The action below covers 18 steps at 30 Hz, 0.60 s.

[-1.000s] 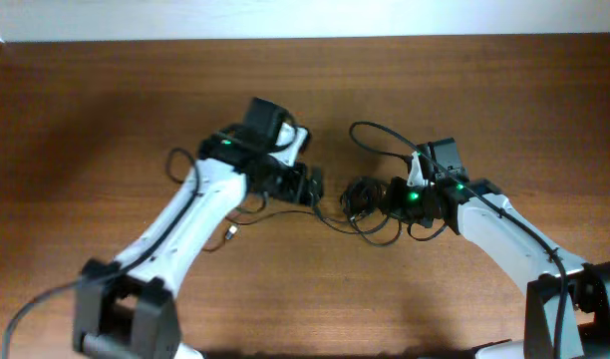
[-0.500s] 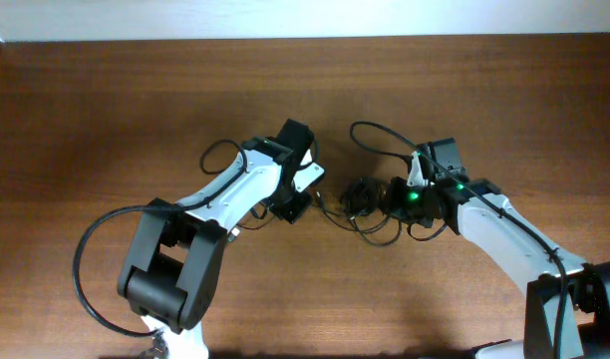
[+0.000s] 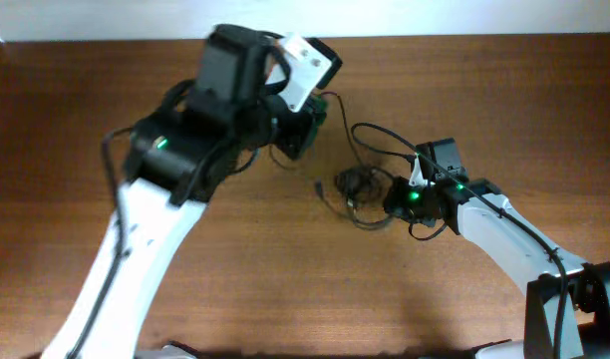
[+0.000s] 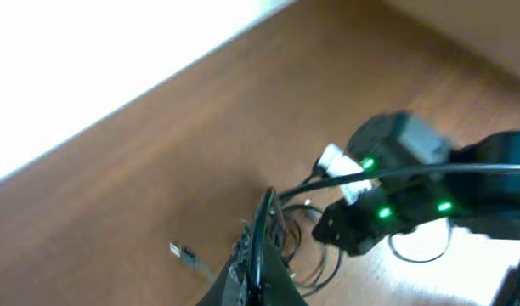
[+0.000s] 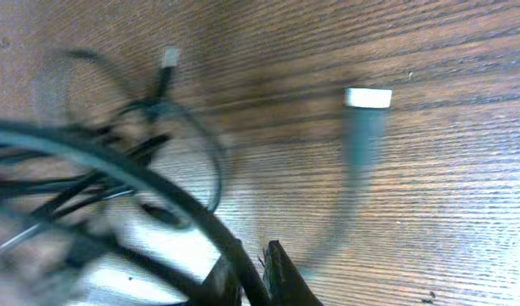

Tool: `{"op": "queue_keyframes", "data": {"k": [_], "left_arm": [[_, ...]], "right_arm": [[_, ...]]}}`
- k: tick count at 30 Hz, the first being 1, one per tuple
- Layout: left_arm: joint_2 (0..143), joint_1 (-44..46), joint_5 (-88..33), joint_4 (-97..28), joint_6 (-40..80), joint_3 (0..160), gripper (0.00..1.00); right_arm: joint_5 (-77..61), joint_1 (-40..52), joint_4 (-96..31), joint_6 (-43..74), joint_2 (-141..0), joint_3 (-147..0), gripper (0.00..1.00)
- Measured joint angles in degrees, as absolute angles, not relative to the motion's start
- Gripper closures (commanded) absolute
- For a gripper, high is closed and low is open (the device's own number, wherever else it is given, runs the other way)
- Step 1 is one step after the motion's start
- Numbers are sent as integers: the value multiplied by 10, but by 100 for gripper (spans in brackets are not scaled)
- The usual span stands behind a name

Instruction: Untangle cables

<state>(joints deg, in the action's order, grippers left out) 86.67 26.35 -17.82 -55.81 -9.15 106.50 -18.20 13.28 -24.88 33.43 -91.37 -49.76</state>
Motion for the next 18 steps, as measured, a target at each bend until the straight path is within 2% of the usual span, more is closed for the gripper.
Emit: {"op": "queue_keyframes", "data": {"k": [8,15,18], "left_arm": [[821,261,-185,-444,-13,1067,100],[805,175,-149,-387,108,1067,100],[805,107,-134,-353,193,1067,100]], "right_arm": [[-177,133,-250,334,-914,-498,87],[-168,133,-253,335,-914,-498,87],[-148,133,-263,335,-915,-498,87]]}}
